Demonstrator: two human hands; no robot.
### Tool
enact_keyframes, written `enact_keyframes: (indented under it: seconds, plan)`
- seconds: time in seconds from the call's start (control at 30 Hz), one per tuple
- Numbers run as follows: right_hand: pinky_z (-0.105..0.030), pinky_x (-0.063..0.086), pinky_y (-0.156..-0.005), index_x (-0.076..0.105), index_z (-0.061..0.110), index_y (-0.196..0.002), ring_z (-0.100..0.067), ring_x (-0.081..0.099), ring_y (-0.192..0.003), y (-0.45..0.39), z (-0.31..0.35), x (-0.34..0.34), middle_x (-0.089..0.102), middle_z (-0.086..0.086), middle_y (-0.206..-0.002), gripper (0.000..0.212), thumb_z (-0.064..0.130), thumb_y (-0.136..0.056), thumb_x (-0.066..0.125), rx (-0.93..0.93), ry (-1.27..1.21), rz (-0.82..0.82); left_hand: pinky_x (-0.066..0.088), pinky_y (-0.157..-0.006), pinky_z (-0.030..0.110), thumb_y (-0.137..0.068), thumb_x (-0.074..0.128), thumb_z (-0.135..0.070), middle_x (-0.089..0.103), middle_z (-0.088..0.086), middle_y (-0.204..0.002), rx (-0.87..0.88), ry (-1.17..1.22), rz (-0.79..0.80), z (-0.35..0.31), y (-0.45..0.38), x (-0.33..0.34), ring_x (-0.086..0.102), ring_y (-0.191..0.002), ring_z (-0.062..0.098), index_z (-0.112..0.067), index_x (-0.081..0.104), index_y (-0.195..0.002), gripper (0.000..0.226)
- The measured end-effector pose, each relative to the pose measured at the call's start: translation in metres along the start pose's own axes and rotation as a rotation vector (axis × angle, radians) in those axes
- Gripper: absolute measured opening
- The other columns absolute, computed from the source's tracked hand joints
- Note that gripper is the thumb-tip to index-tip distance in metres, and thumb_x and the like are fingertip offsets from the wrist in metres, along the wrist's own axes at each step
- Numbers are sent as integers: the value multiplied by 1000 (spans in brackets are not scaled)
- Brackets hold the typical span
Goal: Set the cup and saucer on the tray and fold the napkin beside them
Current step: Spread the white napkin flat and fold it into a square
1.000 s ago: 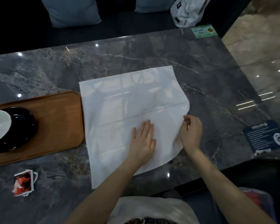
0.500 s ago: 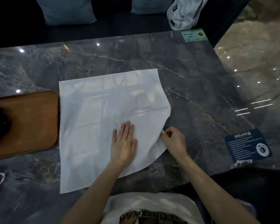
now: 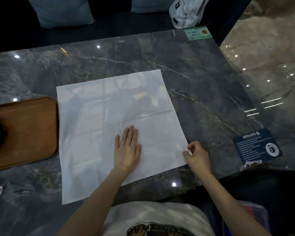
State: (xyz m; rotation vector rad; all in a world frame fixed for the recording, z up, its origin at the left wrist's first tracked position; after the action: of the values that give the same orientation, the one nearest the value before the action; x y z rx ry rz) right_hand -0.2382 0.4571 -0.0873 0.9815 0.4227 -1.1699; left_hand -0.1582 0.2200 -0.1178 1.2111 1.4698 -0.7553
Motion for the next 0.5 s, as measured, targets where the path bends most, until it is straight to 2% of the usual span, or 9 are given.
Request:
enact_keyframes:
  seconds: [0.1,0.2,0.3,0.37,0.5]
  plan:
    - [-31,40,-67,48,14,-82,-26,53,-90,-1,4,0,57,-5,-92,10,16,-81,58,-21,215,-39,11,-112,49,-90,21,-35,34,11,-148,1,38,-11,-1,-1,-2,30,-137,31,-8,35,-139,57]
    - [-32,41,-72,54,12,-85,-24,47,-102,-5,23,-1,54,-7,-103,6,16,-82,57,-97,362,-76,25,-107,53,-89,24,-31,47,16,-139,3,126,-55,-2,-4,-12,41,-131,34,-6,50,-128,53]
    - [-34,46,-76,58,11,-91,-22,49,-100,-15,56,10,54,-5,-103,10,17,-85,54,-216,357,-12,39,-100,48,-87,28,-27,60,18,-124,-30,267,-151,7,-9,-30,54,-117,35,-3,59,-115,48]
    - [-32,45,-76,58,11,-94,-20,52,-96,-22,83,23,55,-4,-102,11,17,-87,52,-312,311,66,42,-95,43,-86,30,-25,62,17,-119,-57,312,-185,14,-15,-39,57,-111,34,-3,61,-111,46]
    - [-31,43,-76,60,9,-101,-23,57,-95,-39,144,52,62,-7,-104,17,15,-88,51,-516,275,201,42,-98,46,-86,31,-25,59,16,-126,-72,183,-188,28,-27,-45,54,-118,32,-3,58,-118,47]
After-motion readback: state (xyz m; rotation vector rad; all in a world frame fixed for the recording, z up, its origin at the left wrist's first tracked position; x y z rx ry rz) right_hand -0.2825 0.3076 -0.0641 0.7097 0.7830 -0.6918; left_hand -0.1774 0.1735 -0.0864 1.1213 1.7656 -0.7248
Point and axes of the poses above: each hand's wrist, its own y-axis away from the middle knuckle, its own x-axis out of the palm, z = x × y, the point moved 8 cm from there along -y, towards the middle knuckle
